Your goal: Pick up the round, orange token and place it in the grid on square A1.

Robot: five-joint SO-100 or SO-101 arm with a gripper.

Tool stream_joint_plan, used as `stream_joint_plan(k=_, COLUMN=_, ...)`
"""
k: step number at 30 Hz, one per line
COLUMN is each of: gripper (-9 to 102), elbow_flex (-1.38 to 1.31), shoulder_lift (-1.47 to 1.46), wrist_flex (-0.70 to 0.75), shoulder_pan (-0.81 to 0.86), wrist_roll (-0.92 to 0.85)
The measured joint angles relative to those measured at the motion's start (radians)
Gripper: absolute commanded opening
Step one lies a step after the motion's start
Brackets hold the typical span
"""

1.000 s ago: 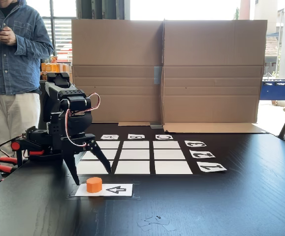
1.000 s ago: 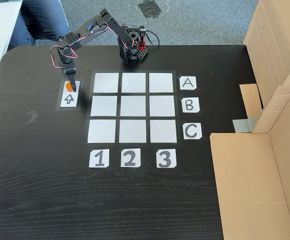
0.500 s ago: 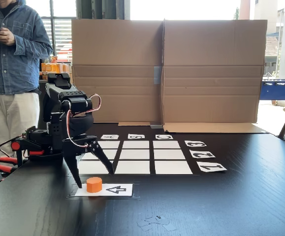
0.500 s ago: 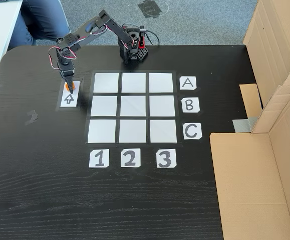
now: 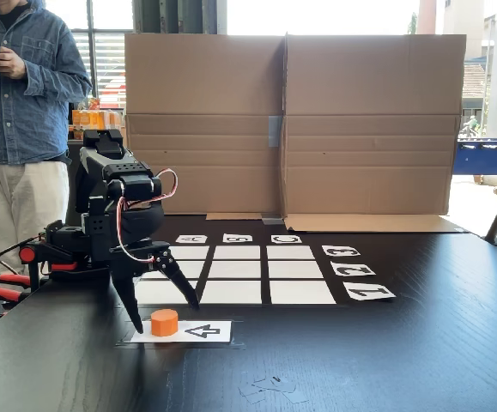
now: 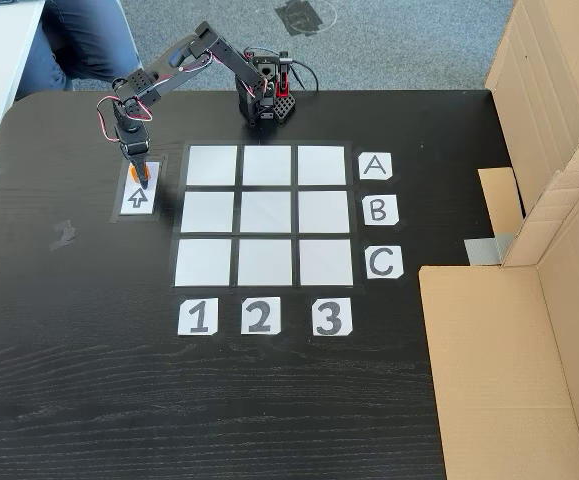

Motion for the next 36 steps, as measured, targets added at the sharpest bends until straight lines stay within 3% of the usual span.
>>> stream_joint_plan(k=10, gripper=34, elbow_flex=-0.002, shoulder_lift=-0.005, wrist_flex=0.0, shoulder_pan=-0.002, wrist_roll=0.0)
stream_joint_plan(k=36, gripper=12, elbow_flex=-0.002, shoulder_lift=-0.012, wrist_flex=0.0, shoulder_pan=-0.002, wrist_roll=0.0)
